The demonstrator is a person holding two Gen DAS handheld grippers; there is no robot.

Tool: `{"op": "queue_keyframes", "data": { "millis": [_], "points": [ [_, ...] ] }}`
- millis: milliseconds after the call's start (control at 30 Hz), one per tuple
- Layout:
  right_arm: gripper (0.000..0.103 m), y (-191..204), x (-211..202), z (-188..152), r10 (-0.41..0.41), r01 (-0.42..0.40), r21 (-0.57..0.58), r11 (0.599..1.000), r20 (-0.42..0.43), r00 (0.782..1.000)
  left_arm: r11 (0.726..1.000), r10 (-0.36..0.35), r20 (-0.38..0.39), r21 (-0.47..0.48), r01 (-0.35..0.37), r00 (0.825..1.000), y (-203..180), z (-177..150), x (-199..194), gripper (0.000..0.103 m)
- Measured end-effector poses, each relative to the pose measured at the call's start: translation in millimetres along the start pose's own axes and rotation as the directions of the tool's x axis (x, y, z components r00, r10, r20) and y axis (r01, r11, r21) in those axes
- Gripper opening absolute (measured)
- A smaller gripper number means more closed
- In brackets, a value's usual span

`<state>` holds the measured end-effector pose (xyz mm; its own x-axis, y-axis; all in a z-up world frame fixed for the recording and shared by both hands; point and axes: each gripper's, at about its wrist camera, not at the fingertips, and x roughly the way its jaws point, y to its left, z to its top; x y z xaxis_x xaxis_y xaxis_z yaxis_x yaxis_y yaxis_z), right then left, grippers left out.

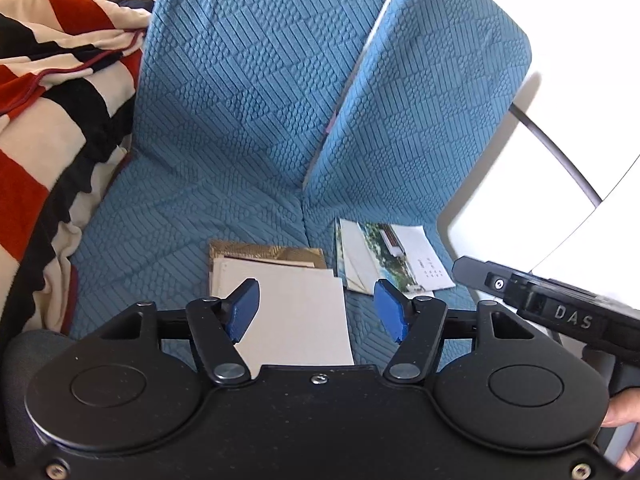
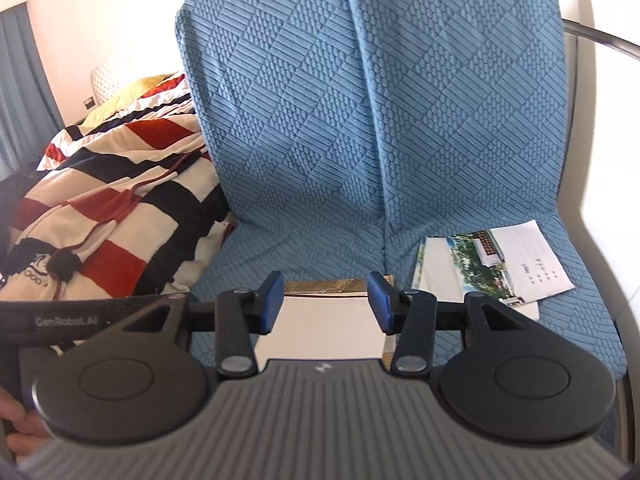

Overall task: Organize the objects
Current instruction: 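Raise both open tools and move them toward the photo postcard pile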

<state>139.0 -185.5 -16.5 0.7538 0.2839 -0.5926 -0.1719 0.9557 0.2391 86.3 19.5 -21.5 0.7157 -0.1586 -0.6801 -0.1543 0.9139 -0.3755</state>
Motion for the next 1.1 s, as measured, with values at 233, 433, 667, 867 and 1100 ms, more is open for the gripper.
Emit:
{"op": "queue_keyframes", "data": {
  "millis": [233,433,667,867,1100],
  "points": [
    [0.049,-6.7,-6.2,-4.2,-0.015,0.015,0.010,1.000,0.006,1.000,1.000,0.002,-0.001,0.008,-0.002,1.000,-11.8,-4.7,2.1,0.064],
    [0.051,-15.3,-11.9,-10.5,-0.039,0.038,0.017,0.999,0.009,0.999,1.000,0.008,0.002,0.006,-0.008,1.000,-15.9,-5.7,2.4,0.068],
    [0.051,-25.5,-9.2,-20.2,-0.057,0.057,0.012,0.998,-0.006,0.998,1.000,0.027,-0.019,0.017,-0.027,0.999,-24.3,-10.2,17.4,0.080],
    [0.051,-37.2,-9.4,-26.0,-0.065,0.066,0.021,0.998,-0.012,0.998,0.999,0.021,-0.036,0.026,-0.020,0.999,-36.6,-13.2,29.8,0.089],
    [0.051,-58.7,-12.4,-32.3,-0.115,0.116,0.047,0.992,-0.019,0.993,0.998,0.026,-0.029,0.058,-0.024,0.999,-52.2,-12.0,41.3,0.101]
  ]
}}
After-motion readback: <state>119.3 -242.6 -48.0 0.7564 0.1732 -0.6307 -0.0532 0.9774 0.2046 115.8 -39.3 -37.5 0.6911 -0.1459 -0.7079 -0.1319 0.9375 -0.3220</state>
